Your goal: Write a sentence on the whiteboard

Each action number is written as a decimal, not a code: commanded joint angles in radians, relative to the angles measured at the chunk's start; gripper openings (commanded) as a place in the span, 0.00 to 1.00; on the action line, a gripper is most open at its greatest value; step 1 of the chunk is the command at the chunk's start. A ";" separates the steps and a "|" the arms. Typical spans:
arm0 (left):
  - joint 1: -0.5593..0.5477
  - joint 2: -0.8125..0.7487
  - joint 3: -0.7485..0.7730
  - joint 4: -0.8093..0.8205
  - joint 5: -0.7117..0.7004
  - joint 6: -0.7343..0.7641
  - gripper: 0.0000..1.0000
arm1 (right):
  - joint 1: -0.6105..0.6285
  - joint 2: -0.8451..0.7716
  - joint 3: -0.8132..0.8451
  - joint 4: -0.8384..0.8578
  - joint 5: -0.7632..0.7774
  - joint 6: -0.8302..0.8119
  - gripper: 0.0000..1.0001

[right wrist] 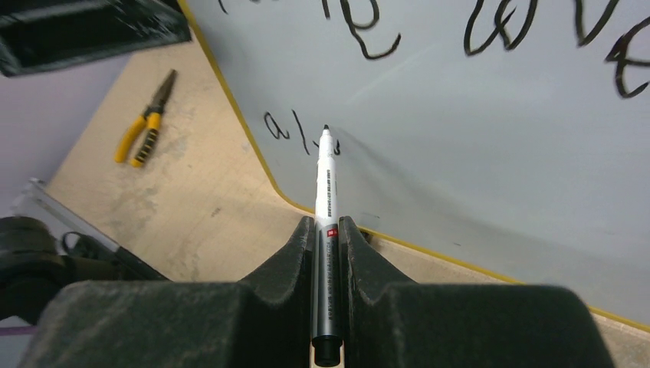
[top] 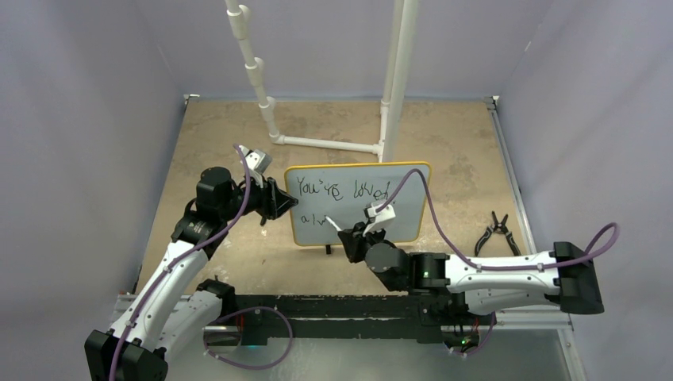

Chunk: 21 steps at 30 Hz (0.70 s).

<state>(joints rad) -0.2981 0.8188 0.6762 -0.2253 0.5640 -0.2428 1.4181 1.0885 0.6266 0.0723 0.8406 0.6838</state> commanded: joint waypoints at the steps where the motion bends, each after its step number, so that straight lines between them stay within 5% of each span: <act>1: -0.009 -0.011 0.006 0.025 0.008 0.012 0.40 | 0.000 -0.094 -0.044 0.148 -0.034 -0.096 0.00; 21: -0.010 -0.006 0.006 0.023 0.009 0.012 0.40 | -0.001 -0.048 -0.020 -0.109 0.048 0.108 0.00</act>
<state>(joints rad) -0.3016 0.8188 0.6762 -0.2253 0.5617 -0.2428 1.4181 1.0367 0.5888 0.0200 0.8284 0.7429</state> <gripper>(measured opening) 0.401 0.142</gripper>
